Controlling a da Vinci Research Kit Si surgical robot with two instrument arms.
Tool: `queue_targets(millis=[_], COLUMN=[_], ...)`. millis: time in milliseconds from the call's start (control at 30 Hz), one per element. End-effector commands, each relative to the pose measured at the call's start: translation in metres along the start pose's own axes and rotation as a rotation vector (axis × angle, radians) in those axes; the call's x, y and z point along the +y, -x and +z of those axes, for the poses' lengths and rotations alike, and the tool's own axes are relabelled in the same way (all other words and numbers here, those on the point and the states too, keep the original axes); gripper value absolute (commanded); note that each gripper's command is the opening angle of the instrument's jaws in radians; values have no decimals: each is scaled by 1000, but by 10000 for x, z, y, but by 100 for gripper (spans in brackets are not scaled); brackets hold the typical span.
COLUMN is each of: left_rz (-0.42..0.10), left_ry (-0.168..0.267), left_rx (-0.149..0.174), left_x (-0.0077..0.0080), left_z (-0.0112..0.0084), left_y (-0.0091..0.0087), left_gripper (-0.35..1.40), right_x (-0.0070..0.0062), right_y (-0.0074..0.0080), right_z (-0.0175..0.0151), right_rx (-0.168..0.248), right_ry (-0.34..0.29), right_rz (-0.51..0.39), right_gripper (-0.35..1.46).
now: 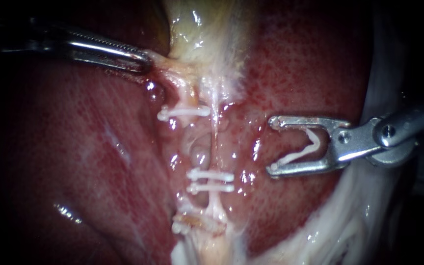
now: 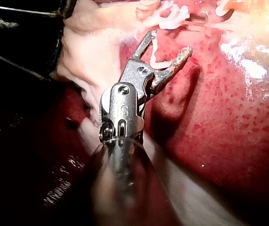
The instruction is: Clipping third clip right tube
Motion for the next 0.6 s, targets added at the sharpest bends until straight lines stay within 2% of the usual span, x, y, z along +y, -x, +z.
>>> queue_targets(millis=[33, 200, 267, 367, 533, 600], left_rz=[0, -8, -13, -3, 1, 1], left_ry=[1, 15, 6, 0, -2, -2], left_rx=[0, -1, 1, 20, 21, 21], left_x=[0, 6, 10, 17, 20, 20], left_z=[-1, -21, -32, -48, -52, -52], left_y=[-1, -17, -26, -39, -42, -42], left_gripper=[-35, -35, -35, -35, -35, -35], right_x=[0, 0, 0, 0, 0, 2], right_y=[1, 1, 1, 0, -2, -4], right_z=[0, -1, 0, 0, 4, 10], right_rx=[0, 2, 2, 4, 10, 15], right_ry=[0, -6, -6, -14, -33, -47], right_rz=[0, 0, 0, 1, -4, 32], right_gripper=[50, 50, 50, 50, 50, 50])
